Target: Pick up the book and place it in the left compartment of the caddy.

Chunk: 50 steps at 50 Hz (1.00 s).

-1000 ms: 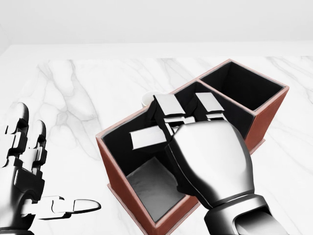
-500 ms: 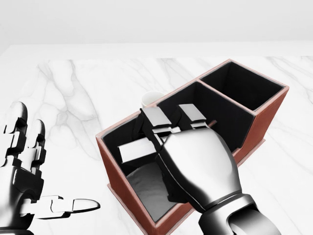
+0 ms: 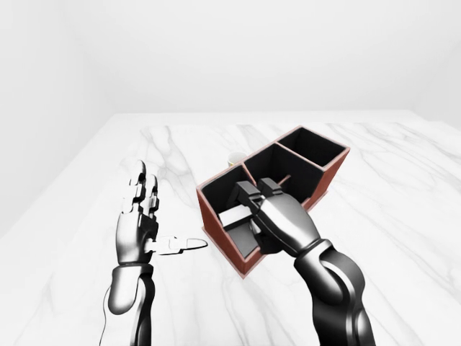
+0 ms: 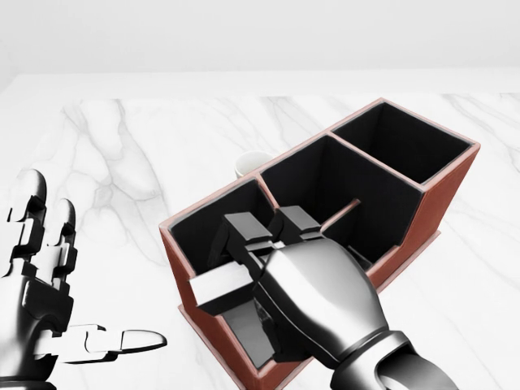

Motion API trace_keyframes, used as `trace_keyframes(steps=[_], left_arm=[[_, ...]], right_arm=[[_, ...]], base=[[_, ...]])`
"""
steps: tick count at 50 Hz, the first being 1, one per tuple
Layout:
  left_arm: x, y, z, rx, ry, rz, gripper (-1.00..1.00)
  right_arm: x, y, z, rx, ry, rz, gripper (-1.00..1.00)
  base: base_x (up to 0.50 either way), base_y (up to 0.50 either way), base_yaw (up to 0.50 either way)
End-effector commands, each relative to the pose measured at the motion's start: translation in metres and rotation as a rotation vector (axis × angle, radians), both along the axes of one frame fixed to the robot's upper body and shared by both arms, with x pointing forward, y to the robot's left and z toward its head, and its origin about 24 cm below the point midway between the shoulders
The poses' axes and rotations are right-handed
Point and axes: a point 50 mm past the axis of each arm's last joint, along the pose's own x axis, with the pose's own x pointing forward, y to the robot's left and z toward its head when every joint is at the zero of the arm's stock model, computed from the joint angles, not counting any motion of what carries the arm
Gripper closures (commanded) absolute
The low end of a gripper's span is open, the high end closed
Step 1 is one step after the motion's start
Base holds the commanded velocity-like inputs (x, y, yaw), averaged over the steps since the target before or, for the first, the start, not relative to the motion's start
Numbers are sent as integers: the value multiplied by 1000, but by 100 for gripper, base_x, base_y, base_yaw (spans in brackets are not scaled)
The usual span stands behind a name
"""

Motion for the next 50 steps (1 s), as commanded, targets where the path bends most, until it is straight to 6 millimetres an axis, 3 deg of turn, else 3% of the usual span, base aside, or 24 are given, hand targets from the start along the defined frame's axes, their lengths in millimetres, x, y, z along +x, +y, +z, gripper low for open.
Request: trace_keyframes(steps=[1,16,23,35,50], left_arm=[[0,0,-1,1,3,-1,-100],[1,-2,-3,4,13,-5,-100],[0,-5,-4,8,22,-11,-100],[1,-5,-5,8,25,-11,-100],[1,-3,-4,5,21,-8,-100]], right_arm=[[0,1,-4,51,40,70,100],[0,-11,-8,95,71,80,100],[-1,-15,5,76,-2,62,100],[5,-28,10,105,-21,31,100],[17,-30,-9,171,103,78,100]], base=[[0,0,0],[0,0,0],[0,0,0],[0,0,0],[0,0,0]])
